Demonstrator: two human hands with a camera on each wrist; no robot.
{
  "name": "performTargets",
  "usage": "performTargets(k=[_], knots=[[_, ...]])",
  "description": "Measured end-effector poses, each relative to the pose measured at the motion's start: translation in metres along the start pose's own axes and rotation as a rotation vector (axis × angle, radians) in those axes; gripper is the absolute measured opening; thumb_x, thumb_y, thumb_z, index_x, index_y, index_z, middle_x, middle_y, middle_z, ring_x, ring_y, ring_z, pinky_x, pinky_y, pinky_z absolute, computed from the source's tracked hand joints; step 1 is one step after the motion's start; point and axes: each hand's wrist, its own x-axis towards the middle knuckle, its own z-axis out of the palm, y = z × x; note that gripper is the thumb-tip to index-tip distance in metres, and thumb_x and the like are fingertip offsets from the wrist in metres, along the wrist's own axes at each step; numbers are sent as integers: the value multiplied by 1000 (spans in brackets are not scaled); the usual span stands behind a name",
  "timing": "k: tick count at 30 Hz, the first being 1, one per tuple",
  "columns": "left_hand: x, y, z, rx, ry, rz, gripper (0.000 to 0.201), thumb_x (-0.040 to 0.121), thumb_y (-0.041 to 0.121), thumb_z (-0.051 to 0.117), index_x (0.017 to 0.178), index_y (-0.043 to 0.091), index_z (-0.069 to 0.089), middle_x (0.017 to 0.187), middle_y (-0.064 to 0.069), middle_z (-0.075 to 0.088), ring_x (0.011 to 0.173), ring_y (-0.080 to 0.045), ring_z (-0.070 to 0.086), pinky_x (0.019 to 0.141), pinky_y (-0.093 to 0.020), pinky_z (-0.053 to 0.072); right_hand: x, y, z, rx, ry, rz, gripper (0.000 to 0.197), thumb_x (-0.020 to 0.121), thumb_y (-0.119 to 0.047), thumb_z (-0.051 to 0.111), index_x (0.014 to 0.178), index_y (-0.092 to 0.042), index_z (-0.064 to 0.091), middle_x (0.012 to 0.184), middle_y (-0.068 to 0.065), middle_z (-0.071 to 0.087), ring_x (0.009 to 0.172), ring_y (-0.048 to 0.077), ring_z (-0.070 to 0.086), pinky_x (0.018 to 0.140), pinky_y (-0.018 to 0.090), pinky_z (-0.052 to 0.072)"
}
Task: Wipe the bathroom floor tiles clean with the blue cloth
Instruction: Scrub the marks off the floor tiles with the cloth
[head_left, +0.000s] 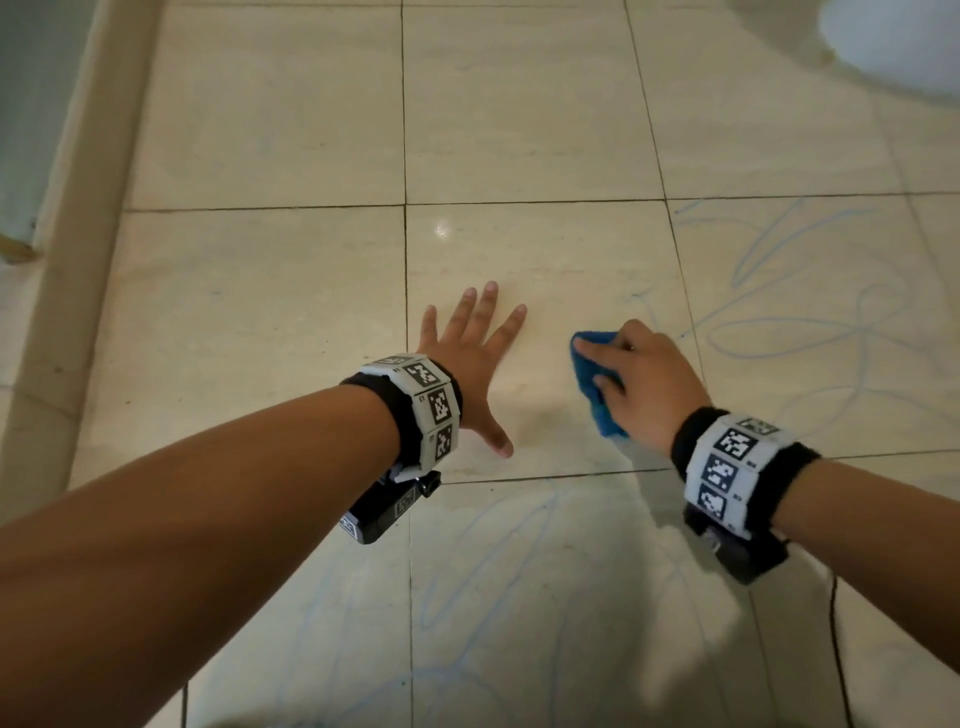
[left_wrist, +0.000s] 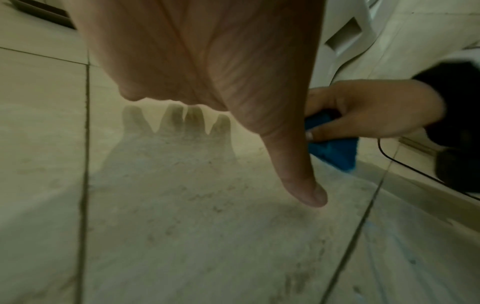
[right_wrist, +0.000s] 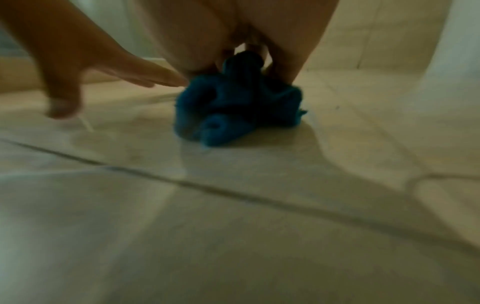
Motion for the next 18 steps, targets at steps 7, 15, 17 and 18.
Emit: performTargets(k=[7, 15, 17, 18], knots=[[8, -1, 2, 16, -18, -38, 150, 53, 71, 78, 146, 24, -30, 151, -7, -40, 143, -27, -28, 116, -57, -5, -14, -11, 0, 28, -153, -352, 43, 94, -25, 48, 136, -37, 45, 111, 2, 41, 98, 23, 45, 83, 33, 42], [9, -2, 3, 11, -16, -42, 150, 53, 73, 77, 145, 26, -31, 151, -6, -41, 143, -26, -28, 115, -56, -6, -25, -15, 13, 69, -118, -384, 46, 89, -15, 56, 131, -34, 53, 110, 5, 50, 91, 27, 47, 77, 37, 45], [9, -2, 3, 7, -22, -42, 149, 53, 73, 77, 145, 27, -31, 150, -5, -41, 143, -25, -28, 115, -56, -6, -17, -9, 5, 59, -230, -457, 46, 91, -18, 55, 131, -39, 51, 111, 1, 49, 94, 23, 45, 80, 34, 42], [9, -1, 2, 6, -28, -40, 149, 53, 72, 77, 145, 27, -31, 150, -5, -41, 143, -25, -28, 116, -56, -6, -5, 1, 1, 56, -192, -418, 46, 91, -18, 54, 132, -39, 50, 109, 0, 47, 95, 23, 45, 82, 31, 39]])
